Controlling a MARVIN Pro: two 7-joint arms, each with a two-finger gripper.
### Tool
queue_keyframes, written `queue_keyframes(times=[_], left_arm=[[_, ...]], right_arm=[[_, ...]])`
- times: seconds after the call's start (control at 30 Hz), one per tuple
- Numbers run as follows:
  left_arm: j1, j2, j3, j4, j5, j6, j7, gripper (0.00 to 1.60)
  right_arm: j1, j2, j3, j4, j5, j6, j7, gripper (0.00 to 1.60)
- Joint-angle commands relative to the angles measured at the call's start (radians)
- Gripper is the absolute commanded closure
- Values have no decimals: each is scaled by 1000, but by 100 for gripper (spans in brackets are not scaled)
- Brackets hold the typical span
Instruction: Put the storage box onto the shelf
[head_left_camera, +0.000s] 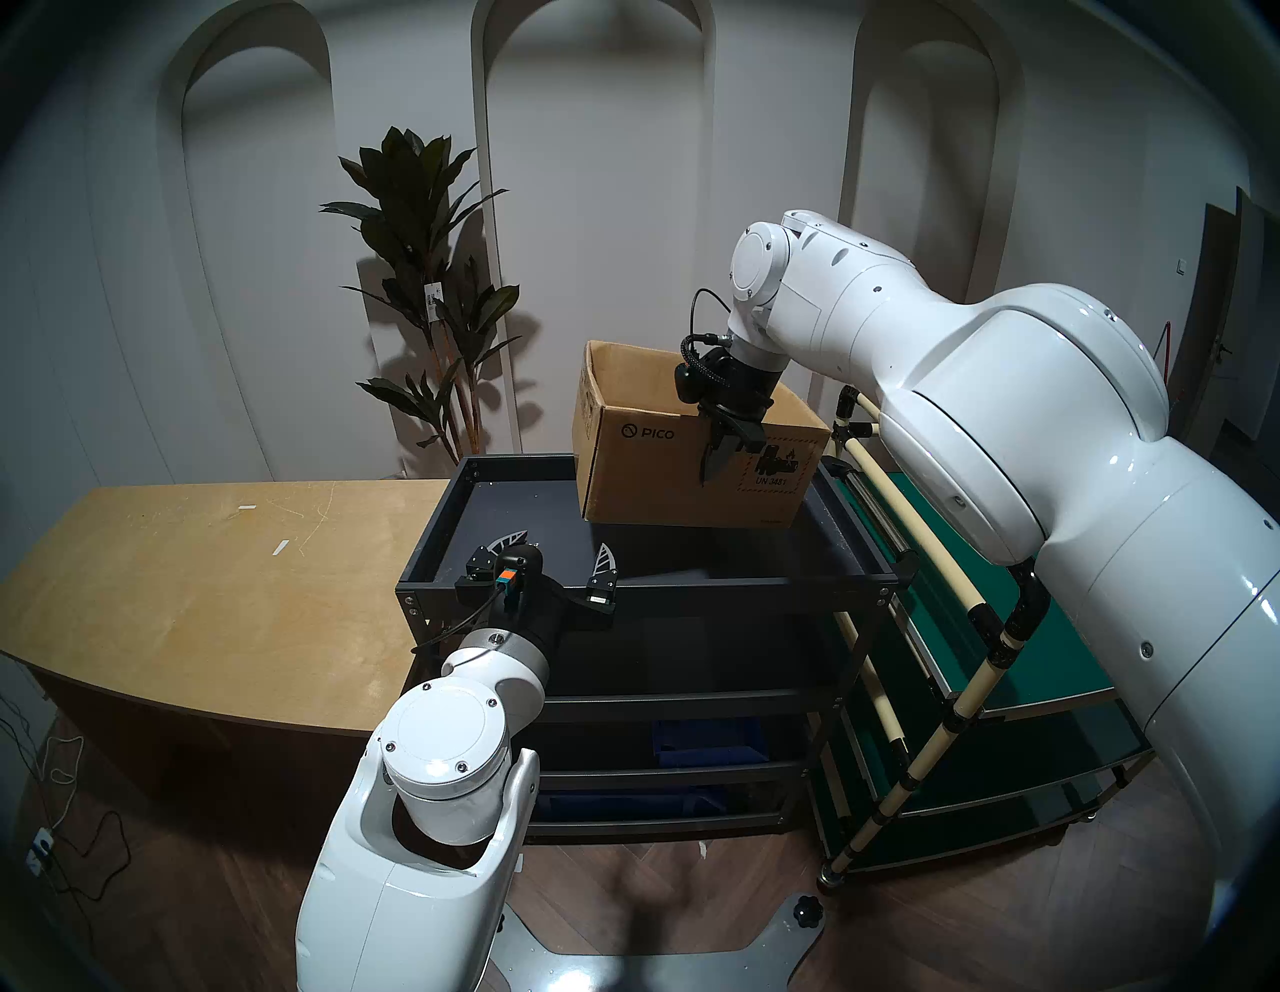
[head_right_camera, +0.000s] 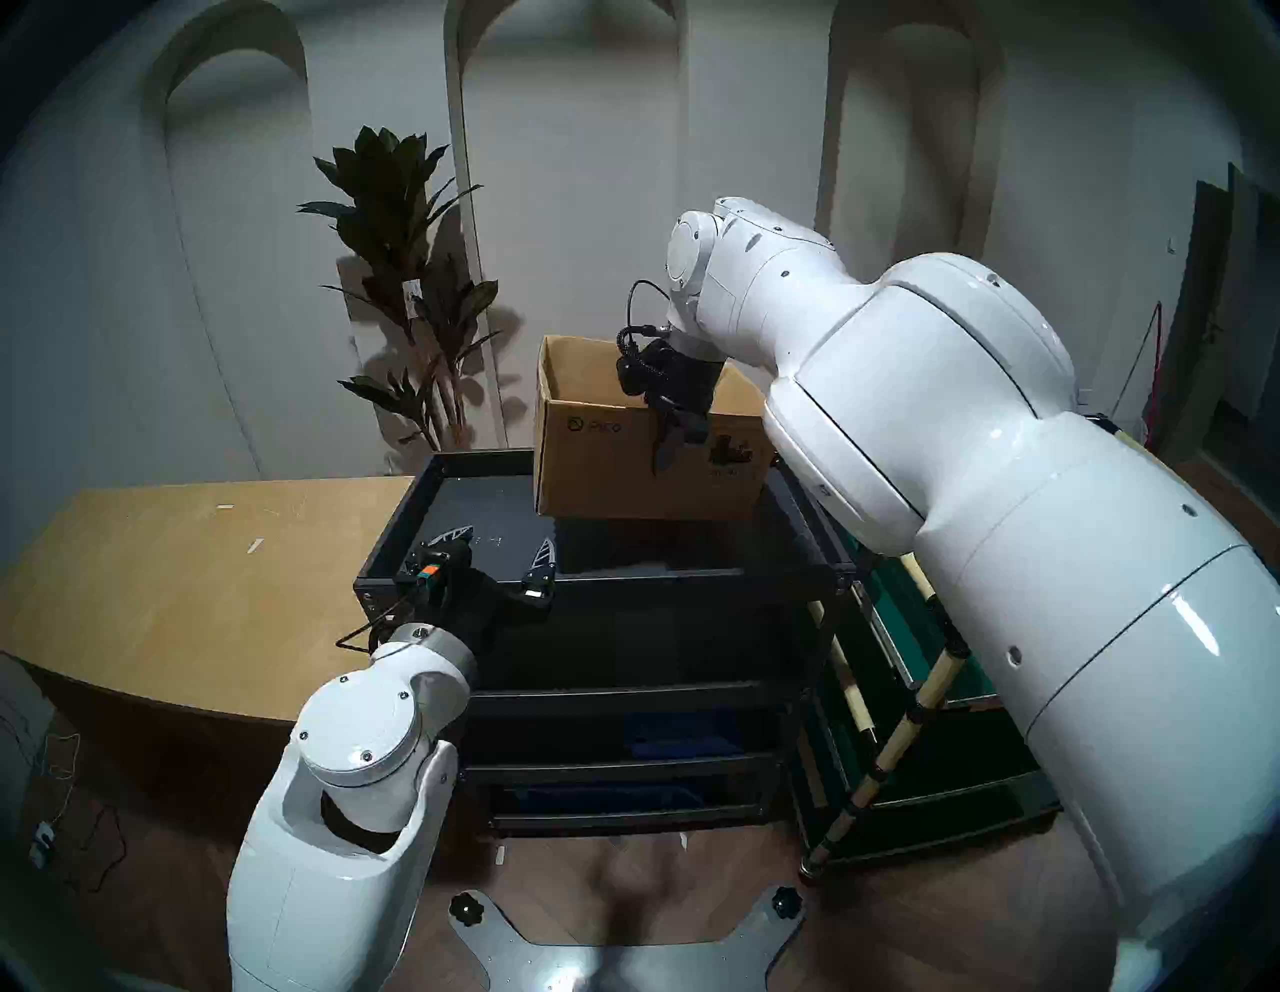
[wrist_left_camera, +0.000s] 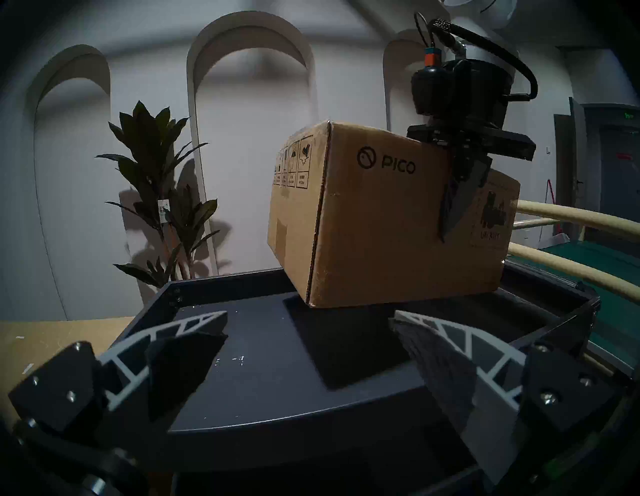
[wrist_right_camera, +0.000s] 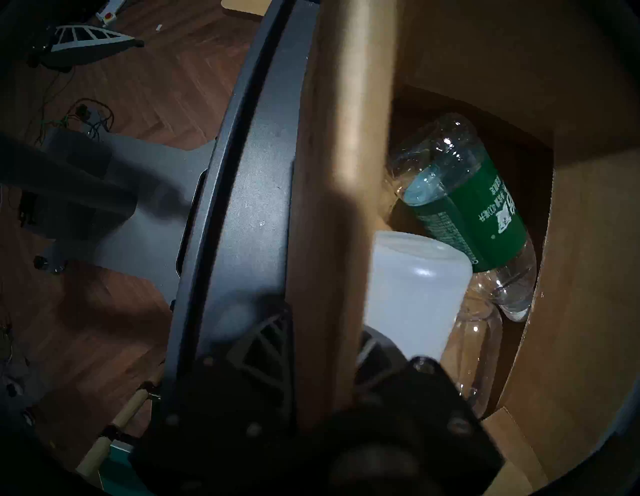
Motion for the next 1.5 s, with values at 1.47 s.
queue_keyframes(times=[1.47], left_arm=[[-13,-3,-1,-8,1,-6,1,0]], right_arm=[[-141,-138,14,-15,13,66,0,154]])
